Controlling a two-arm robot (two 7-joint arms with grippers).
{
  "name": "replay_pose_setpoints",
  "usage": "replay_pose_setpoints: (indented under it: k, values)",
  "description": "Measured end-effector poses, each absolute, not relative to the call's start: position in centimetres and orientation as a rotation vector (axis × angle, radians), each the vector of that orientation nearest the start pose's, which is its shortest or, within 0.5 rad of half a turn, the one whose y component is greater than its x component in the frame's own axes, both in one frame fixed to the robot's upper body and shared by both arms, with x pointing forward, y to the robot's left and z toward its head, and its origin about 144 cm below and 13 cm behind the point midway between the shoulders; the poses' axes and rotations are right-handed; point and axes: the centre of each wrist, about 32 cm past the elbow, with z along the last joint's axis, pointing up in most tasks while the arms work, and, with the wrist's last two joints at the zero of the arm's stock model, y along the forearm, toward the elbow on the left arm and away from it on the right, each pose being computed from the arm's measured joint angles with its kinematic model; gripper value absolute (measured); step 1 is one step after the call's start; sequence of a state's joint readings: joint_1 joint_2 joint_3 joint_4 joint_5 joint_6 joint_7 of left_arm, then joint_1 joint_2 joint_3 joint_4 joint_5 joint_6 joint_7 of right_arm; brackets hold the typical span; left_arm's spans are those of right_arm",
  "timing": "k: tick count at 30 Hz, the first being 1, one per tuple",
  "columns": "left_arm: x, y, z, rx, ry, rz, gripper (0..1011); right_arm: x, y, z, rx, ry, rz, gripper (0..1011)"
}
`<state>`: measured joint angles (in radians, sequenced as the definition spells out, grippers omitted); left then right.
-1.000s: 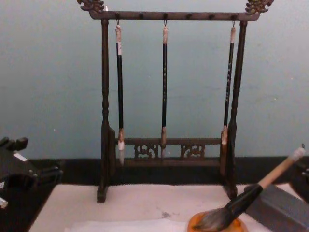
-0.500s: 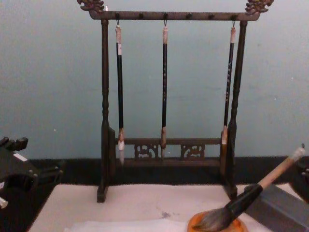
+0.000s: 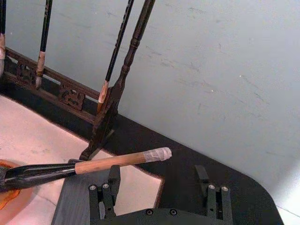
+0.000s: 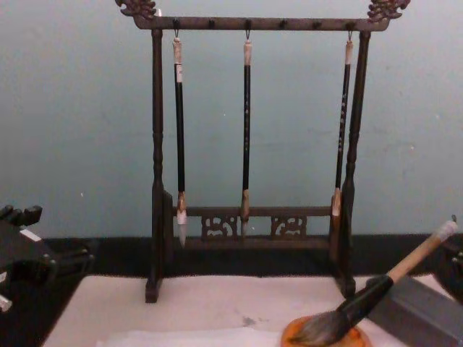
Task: Pick up the brush from the inkstone, write on the paper, then place the brush back to its original position.
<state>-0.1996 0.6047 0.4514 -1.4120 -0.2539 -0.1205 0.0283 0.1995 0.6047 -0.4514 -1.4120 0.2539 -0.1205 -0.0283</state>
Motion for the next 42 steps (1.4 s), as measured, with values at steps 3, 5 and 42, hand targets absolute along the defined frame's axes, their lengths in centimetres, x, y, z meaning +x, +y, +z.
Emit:
replay_pose_setpoints:
  k: [3,5,42]
  values:
    - [48.9,31.0,114.0,0.304,-0.285,1.248,1010,48.9,-31.0,114.0,-0.305,-0.285,-1.248,1000]
    - [48.9,31.0,114.0,0.304,-0.285,1.248,1010,48.9,-31.0,114.0,-0.304,-0.285,-1.248,1000]
    - [48.9,31.0,114.0,0.304,-0.285,1.248,1010,47.9,-30.9,115.4,-0.235,-0.216,-1.219,1000]
